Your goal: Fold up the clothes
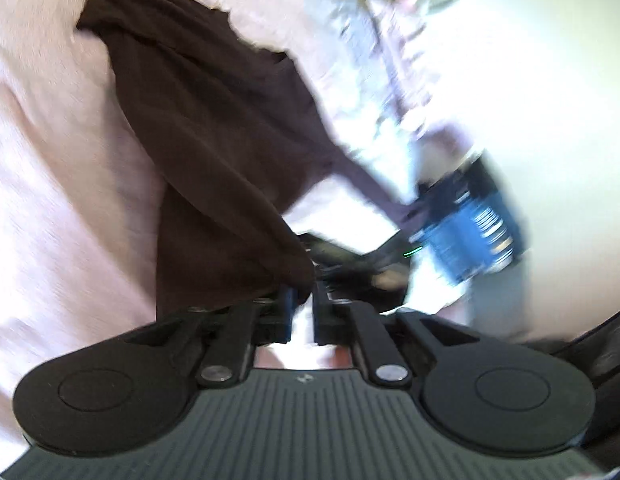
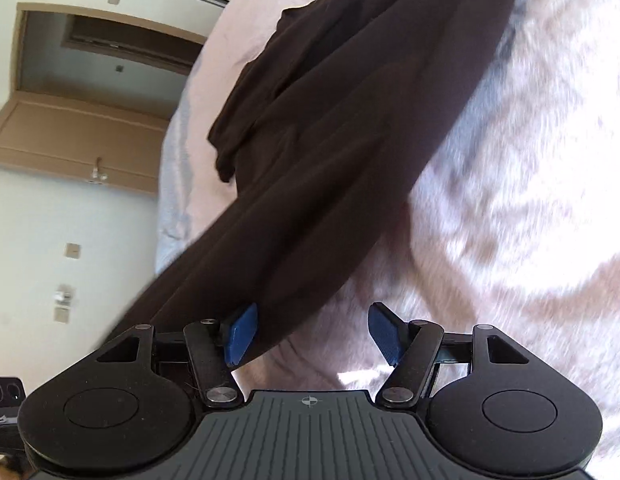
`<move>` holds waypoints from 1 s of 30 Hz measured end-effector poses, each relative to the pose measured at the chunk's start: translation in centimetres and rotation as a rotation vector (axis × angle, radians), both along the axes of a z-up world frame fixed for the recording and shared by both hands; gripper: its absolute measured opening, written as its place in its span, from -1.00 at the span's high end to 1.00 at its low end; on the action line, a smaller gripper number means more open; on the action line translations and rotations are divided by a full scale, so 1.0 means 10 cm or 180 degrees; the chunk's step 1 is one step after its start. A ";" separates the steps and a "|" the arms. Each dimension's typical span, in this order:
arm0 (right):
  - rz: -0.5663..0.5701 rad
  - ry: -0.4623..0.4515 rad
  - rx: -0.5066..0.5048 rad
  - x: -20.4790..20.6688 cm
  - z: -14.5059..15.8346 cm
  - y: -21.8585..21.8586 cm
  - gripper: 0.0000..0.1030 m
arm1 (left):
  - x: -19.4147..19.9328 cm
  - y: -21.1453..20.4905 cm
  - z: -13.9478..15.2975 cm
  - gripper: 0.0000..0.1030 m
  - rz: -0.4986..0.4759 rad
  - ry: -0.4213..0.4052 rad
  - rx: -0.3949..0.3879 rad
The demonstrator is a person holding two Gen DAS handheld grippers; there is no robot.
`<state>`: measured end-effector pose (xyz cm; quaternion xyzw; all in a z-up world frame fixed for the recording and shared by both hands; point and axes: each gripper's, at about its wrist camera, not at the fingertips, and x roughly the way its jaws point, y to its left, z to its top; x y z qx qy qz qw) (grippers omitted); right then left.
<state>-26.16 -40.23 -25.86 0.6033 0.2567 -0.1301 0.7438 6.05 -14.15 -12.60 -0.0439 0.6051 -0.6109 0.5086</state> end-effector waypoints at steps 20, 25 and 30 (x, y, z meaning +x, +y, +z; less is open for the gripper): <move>0.0489 0.1057 -0.1222 -1.23 1.29 -0.79 1.00 | 0.07 -0.12 -0.81 0.04 0.0288 -0.0811 0.0682; 0.0154 0.1386 -0.1145 -1.71 1.26 -1.07 1.00 | -0.16 -0.47 -1.09 0.04 0.0104 -0.0696 0.0550; 0.0536 0.1066 -0.0998 -1.46 0.90 -0.77 0.40 | -0.38 -0.82 -1.43 1.00 -0.0186 -0.0549 0.0794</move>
